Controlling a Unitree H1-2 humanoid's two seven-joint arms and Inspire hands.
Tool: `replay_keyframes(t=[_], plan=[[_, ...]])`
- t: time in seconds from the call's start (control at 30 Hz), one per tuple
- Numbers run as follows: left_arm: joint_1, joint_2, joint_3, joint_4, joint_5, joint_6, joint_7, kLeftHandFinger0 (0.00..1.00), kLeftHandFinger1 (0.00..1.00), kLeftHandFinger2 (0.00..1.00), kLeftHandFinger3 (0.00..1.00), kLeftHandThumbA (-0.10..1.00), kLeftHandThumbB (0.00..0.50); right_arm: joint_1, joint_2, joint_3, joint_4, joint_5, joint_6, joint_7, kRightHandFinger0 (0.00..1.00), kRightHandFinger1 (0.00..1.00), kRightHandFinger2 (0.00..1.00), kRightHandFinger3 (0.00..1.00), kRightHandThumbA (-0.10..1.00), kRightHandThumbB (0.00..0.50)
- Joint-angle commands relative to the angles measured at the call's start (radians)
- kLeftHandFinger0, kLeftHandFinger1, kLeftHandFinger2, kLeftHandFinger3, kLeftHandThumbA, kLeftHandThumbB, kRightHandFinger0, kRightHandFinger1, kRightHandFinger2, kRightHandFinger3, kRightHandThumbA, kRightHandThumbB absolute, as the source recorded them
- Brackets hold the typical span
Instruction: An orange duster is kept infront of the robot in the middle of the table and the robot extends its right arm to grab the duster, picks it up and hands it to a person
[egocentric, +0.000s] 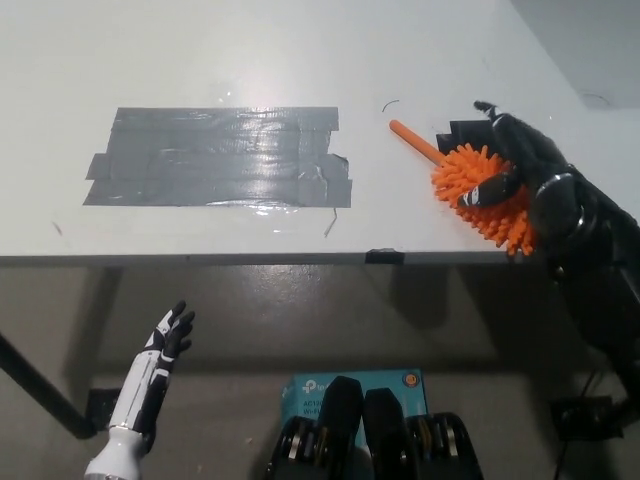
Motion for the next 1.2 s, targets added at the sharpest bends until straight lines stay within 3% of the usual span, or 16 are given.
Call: replay_keyframes(t=[0.0,0.23,0.37,0.47,0.5,0.53,0.6,0.63,0.67,0.7,0.8,0.83,0.87,0.93,1.03,1.17], plan=[[-0.01,0.012,0.001,-0.029,0.004,-0.028,-0.005,1.0,1.0,1.0,1.0,1.0,0.144,-0.097,-0.006,0.044,0.078,-0.037,0.032,0.037,1.0,1.0,1.0,1.0,1.0,0.441],[-0.012,0.008,0.002,-0.029,-0.009,-0.023,-0.011,0.99,1.0,1.0,1.0,0.98,0.133,-0.127,-0.008,0.092,0.148,-0.08,0.036,0.058,1.0,1.0,1.0,1.0,1.0,0.462],[-0.011,0.008,0.003,-0.029,-0.01,-0.026,-0.011,0.98,1.0,1.0,1.0,0.97,0.125,-0.148,0.0,0.1,0.189,-0.097,0.036,0.135,1.0,1.0,1.0,1.0,0.98,0.436],[-0.016,0.007,0.006,-0.024,-0.016,-0.031,-0.011,0.97,1.0,1.0,1.0,0.97,0.124,-0.176,0.01,0.083,0.234,-0.069,0.036,0.241,1.0,1.0,1.0,1.0,0.68,0.347],[-0.016,0.007,0.005,-0.024,-0.015,-0.031,-0.011,0.96,1.0,1.0,1.0,0.97,0.117,-0.177,0.013,0.076,0.237,-0.064,0.036,0.254,0.86,0.83,0.81,1.0,0.5,0.299],[-0.016,0.007,0.005,-0.024,-0.014,-0.035,-0.012,0.95,1.0,1.0,1.0,0.97,0.113,-0.17,0.014,0.076,0.221,-0.064,0.036,0.271,0.38,0.43,0.61,1.0,0.36,0.304],[-0.016,0.007,0.004,-0.024,-0.011,-0.037,-0.011,0.93,1.0,1.0,1.0,0.99,0.105,-0.154,0.001,0.119,0.169,-0.072,0.036,0.288,0.15,0.3,0.41,0.76,0.07,0.211],[-0.019,0.006,0.003,-0.024,-0.009,-0.039,-0.01,0.93,1.0,1.0,1.0,1.0,0.105,-0.14,-0.012,0.159,0.122,-0.082,0.033,0.293,0.2,0.36,0.4,0.62,-0.05,0.173],[-0.02,0.005,0.003,-0.024,-0.01,-0.037,-0.01,0.92,1.0,1.0,1.0,1.0,0.108,-0.14,-0.013,0.171,0.122,-0.088,0.035,0.292,0.33,0.48,0.48,0.71,-0.1,0.162],[-0.02,0.005,0.004,-0.023,-0.011,-0.038,-0.01,0.92,1.0,1.0,1.0,1.0,0.108,-0.141,-0.009,0.173,0.127,-0.099,0.036,0.293,0.24,0.41,0.52,0.99,-0.1,0.136],[-0.02,0.006,0.003,-0.024,-0.009,-0.04,-0.01,0.9,1.0,1.0,1.0,1.0,0.11,-0.143,-0.006,0.178,0.13,-0.124,0.036,0.302,0.15,0.42,0.53,1.0,-0.1,0.094],[-0.02,0.006,0.003,-0.023,-0.009,-0.041,-0.011,0.9,1.0,1.0,1.0,1.0,0.11,-0.143,-0.006,0.179,0.13,-0.126,0.036,0.305,0.16,0.45,0.54,1.0,-0.1,0.09],[-0.025,0.006,0.005,-0.024,-0.012,-0.036,-0.012,0.89,1.0,1.0,1.0,1.0,0.127,-0.148,-0.009,0.181,0.13,-0.131,0.036,0.31,0.3,0.61,0.64,1.0,-0.1,0.085],[-0.034,0.008,0.008,-0.021,-0.018,-0.034,-0.015,0.89,1.0,1.0,1.0,1.0,0.134,-0.157,-0.012,0.187,0.135,-0.136,0.036,0.313,0.34,0.63,0.65,1.0,-0.1,0.086],[-0.035,0.009,0.009,-0.017,-0.019,-0.038,-0.019,0.88,1.0,1.0,1.0,1.0,0.138,-0.15,-0.015,0.18,0.124,-0.13,0.036,0.312,0.21,0.5,0.53,1.0,-0.1,0.104],[-0.037,0.01,0.009,-0.022,-0.02,-0.035,-0.022,0.87,1.0,1.0,1.0,1.0,0.142,-0.137,-0.013,0.156,0.115,-0.133,0.036,0.306,0.19,0.48,0.51,1.0,-0.1,0.113]])
